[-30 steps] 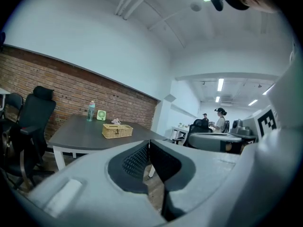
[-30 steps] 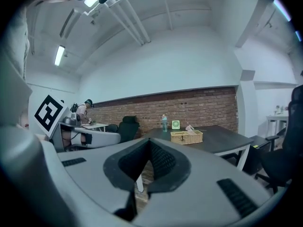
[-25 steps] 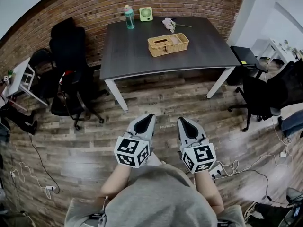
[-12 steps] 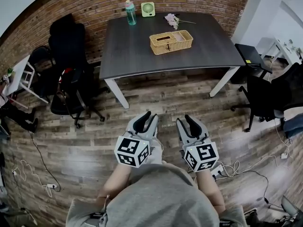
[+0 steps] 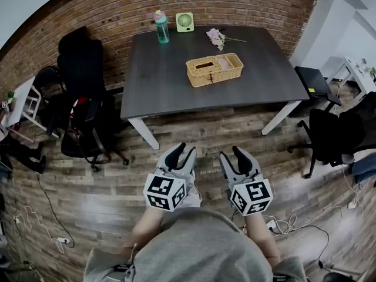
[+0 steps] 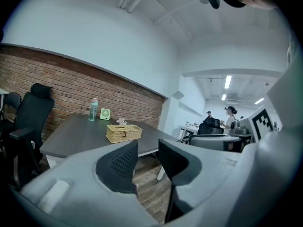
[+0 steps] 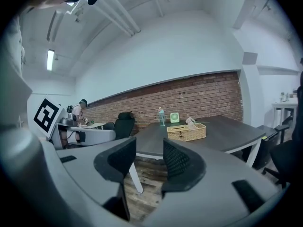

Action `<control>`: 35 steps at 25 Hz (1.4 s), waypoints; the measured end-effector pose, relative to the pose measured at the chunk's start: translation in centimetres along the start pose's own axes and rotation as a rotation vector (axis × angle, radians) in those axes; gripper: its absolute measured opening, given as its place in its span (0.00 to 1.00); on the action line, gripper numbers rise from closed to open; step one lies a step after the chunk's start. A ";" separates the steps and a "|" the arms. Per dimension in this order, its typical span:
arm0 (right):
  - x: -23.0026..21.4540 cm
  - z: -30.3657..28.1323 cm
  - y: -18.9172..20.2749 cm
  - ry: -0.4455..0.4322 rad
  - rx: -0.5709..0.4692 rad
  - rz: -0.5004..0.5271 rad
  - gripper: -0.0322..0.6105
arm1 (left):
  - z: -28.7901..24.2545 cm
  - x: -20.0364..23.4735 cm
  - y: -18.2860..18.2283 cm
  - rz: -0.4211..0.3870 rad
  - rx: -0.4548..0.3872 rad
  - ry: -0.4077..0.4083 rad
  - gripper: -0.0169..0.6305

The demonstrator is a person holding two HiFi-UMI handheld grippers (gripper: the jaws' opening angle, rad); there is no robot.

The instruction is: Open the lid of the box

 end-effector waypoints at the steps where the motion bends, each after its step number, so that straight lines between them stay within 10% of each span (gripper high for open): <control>1: -0.5 -0.9 -0.3 0.001 0.000 0.000 0.33 | -0.8 0.6 -0.3 0.002 0.002 0.001 0.23; 35: -8.3 -28.5 -8.0 0.034 0.007 0.006 0.38 | -20.2 21.5 -8.1 -0.004 0.031 -0.013 0.24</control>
Point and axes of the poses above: the fingertips, and each gripper's own axes: z backward along the fingers, x to its left, y out of its underside, the point moved 5 cm from there along z, backward along the fingers, and after that the axes turned 1 degree about x, right-handed, at the moved point
